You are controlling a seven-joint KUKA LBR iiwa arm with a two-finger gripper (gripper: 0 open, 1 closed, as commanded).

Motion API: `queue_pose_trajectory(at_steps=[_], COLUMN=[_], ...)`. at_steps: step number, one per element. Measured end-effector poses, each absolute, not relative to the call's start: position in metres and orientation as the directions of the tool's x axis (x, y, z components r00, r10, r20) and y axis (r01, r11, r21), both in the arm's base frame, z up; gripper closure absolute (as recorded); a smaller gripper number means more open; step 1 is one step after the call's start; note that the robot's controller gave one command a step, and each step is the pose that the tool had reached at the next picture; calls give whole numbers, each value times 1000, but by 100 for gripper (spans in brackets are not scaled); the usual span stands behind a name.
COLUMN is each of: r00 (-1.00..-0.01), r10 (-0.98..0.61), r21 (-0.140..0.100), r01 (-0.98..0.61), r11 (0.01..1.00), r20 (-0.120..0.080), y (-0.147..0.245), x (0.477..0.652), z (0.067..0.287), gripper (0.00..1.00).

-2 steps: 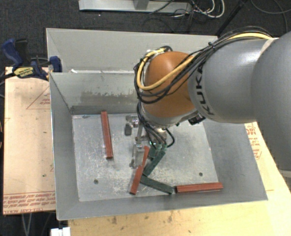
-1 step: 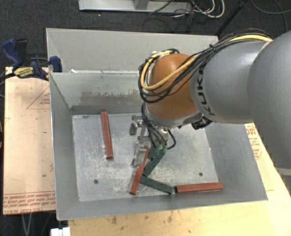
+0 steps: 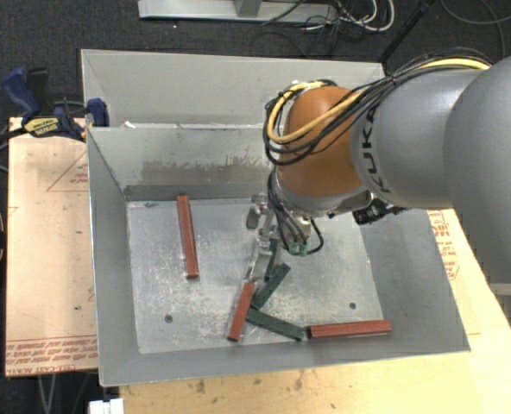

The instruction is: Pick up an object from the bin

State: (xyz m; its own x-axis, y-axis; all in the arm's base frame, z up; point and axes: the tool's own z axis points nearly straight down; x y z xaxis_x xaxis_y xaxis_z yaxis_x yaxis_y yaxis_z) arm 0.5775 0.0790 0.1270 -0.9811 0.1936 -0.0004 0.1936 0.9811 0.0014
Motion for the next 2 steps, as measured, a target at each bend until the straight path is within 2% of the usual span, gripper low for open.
queue_pose_trajectory(at_steps=[1,2], r00=[-982,-983], r10=[190,181], r21=[0,2], r01=[190,181], r11=[982,983], r20=[-2,0], y=[85,65], x=[553,530], z=[123,101], gripper=[0,0])
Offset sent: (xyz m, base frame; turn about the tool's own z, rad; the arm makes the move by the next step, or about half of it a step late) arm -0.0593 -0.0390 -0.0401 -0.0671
